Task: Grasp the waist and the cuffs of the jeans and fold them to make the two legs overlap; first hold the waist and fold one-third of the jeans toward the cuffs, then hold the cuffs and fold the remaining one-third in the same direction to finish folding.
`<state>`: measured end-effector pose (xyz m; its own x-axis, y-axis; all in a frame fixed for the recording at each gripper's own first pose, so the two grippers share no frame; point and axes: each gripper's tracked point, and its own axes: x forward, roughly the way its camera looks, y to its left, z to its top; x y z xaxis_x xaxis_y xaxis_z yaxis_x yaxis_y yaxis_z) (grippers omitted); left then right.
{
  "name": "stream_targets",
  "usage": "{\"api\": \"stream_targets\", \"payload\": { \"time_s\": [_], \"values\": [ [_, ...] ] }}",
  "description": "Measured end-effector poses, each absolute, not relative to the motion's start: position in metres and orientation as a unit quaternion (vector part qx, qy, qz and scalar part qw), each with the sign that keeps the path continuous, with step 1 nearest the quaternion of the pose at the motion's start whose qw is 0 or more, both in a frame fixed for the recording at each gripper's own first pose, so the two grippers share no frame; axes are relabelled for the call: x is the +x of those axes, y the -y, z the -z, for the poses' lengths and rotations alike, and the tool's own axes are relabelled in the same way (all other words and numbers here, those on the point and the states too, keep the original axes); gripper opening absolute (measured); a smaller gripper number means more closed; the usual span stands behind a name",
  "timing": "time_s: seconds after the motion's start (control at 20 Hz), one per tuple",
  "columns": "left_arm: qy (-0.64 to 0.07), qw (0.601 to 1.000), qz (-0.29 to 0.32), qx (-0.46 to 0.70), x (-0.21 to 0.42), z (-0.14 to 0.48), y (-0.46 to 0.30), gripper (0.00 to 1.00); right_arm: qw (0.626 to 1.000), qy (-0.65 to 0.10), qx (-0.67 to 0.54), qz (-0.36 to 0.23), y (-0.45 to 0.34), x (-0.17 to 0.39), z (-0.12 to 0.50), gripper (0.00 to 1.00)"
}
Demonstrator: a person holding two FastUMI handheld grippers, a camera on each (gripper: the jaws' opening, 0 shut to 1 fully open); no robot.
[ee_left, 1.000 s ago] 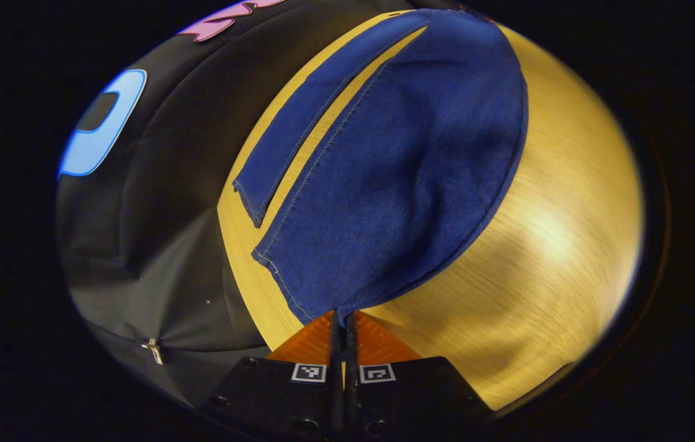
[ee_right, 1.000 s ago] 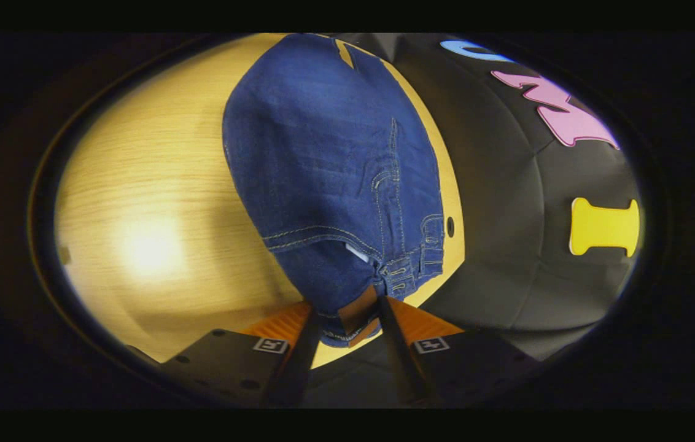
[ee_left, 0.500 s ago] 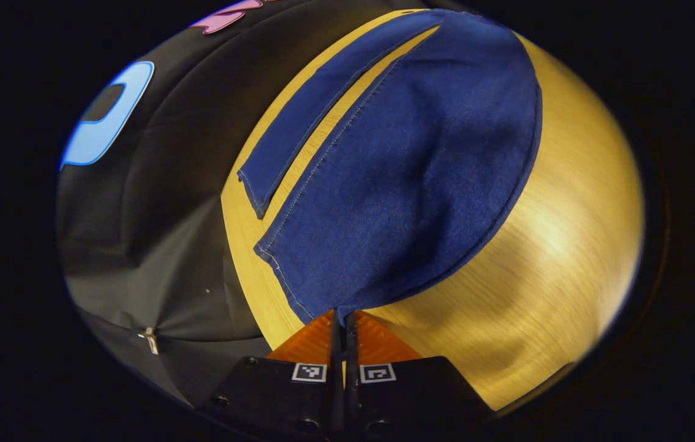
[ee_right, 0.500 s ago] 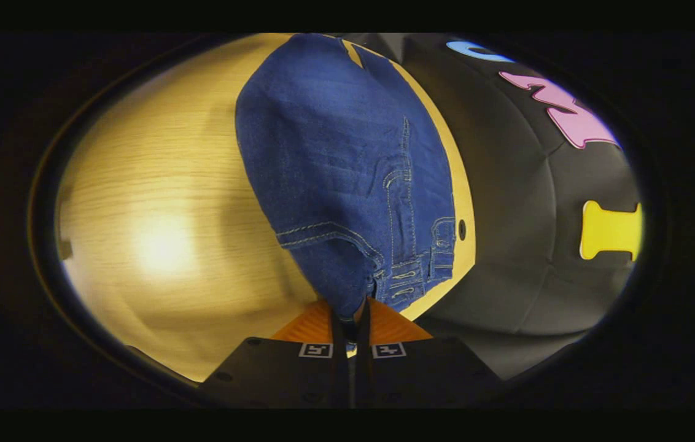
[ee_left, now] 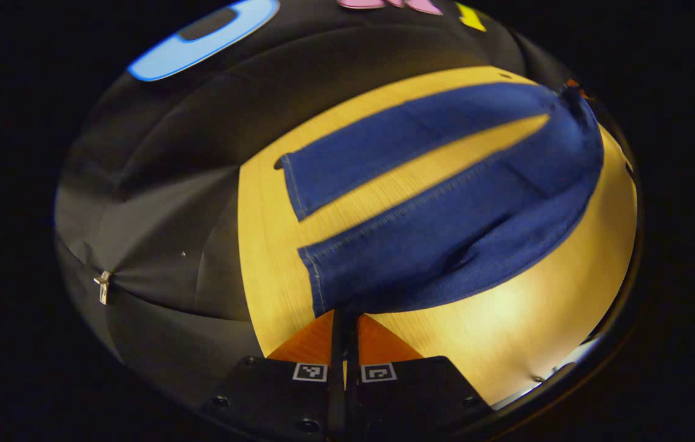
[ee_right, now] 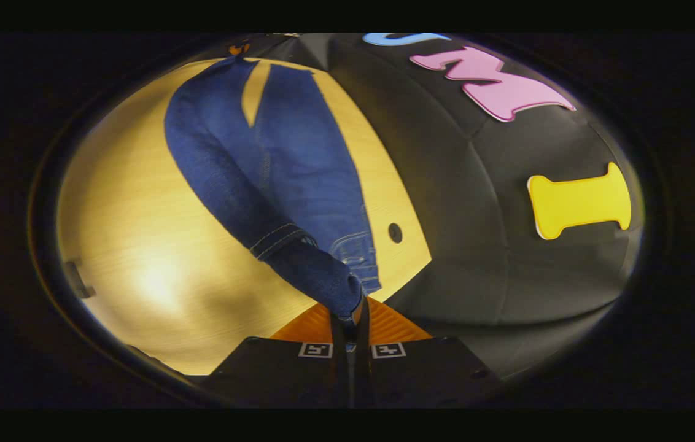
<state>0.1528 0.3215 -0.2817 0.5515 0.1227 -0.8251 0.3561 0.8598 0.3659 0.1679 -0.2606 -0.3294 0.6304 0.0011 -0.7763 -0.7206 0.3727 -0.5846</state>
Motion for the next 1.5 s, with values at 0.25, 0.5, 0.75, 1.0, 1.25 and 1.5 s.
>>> {"api": "stream_targets", "payload": {
  "time_s": [0.25, 0.5, 0.75, 1.0, 1.25, 1.5],
  "values": [
    [-0.465, 0.879, 0.016, 0.109, 0.253, 0.251, -0.32, 0.06, 0.789, -0.412, -0.397, -0.222, 0.251, 0.239, 0.319, 0.03],
    [-0.472, 0.881, -0.029, -0.014, 0.341, 0.263, -0.316, 0.06, 0.826, -0.499, -0.217, -0.145, 0.257, 0.293, 0.327, 0.08],
    [-0.486, 0.867, -0.099, -0.049, 0.373, 0.301, -0.334, 0.11, 0.829, -0.549, -0.095, -0.053, 0.259, 0.312, 0.31, 0.19],
    [-0.434, 0.891, -0.123, -0.054, 0.384, 0.287, -0.333, 0.62, 0.855, -0.519, -0.009, 0.015, 0.274, 0.32, 0.27, 0.69],
    [-0.269, 0.949, -0.142, -0.086, 0.374, 0.213, -0.325, 0.97, 0.891, -0.447, 0.022, 0.08, 0.292, 0.27, 0.24, 0.99],
    [-0.162, 0.976, -0.144, -0.028, 0.337, 0.179, -0.307, 0.96, 0.914, -0.371, 0.079, 0.145, 0.297, 0.228, 0.213, 0.95]
  ]
}}
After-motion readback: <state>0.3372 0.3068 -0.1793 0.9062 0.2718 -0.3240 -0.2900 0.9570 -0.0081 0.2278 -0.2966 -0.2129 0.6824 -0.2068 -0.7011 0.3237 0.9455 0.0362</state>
